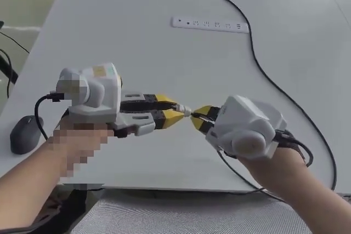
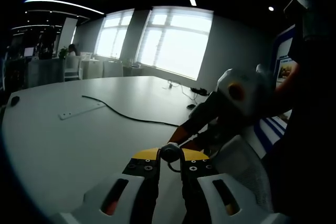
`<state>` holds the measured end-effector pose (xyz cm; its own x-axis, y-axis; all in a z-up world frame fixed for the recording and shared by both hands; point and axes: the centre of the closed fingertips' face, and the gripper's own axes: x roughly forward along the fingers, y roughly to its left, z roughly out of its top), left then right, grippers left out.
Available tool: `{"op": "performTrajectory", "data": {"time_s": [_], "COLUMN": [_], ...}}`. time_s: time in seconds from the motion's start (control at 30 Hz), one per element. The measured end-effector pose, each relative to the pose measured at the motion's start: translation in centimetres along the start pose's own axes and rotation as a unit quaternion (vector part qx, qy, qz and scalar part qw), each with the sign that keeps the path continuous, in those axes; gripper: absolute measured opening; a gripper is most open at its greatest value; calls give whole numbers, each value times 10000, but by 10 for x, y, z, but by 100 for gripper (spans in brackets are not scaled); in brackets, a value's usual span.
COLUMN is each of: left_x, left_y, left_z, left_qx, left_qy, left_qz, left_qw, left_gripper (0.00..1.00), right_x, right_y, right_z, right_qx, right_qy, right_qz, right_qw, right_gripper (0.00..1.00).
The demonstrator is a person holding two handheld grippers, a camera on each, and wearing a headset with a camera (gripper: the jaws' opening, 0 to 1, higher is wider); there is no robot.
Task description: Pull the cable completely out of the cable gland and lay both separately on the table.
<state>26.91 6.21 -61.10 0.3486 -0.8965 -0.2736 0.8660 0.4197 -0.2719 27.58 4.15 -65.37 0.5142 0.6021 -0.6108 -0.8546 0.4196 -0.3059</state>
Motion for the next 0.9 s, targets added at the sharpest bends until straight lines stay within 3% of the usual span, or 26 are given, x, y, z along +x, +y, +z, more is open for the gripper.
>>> {"op": "performTrajectory", "data": {"time_s": [0.27, 0.57, 0.7, 0.9], "left_x": [-2, -2, -5, -6], "left_y": [0, -1, 0, 1], "left_z": [2, -2, 4, -2], "left_qx": [39, 64, -39, -38], "left_qy": [15, 66, -103, -22], "left_qz": [-36, -31, -7, 21], "left_qw": [10000, 10000, 9999, 10000], "left_gripper": [15, 15, 15, 15], "right_x": [2, 7, 8, 6], "right_y": [-1, 2, 1, 1], "right_z": [-15, -22, -36, -38], "right_qx": [325, 365, 402, 504], "right_qy": [76, 109, 251, 253], "right_qz": [21, 57, 24, 6], "right_qw": [9994, 9993, 9989, 9984], "right_gripper": [0, 0, 0, 0]}}
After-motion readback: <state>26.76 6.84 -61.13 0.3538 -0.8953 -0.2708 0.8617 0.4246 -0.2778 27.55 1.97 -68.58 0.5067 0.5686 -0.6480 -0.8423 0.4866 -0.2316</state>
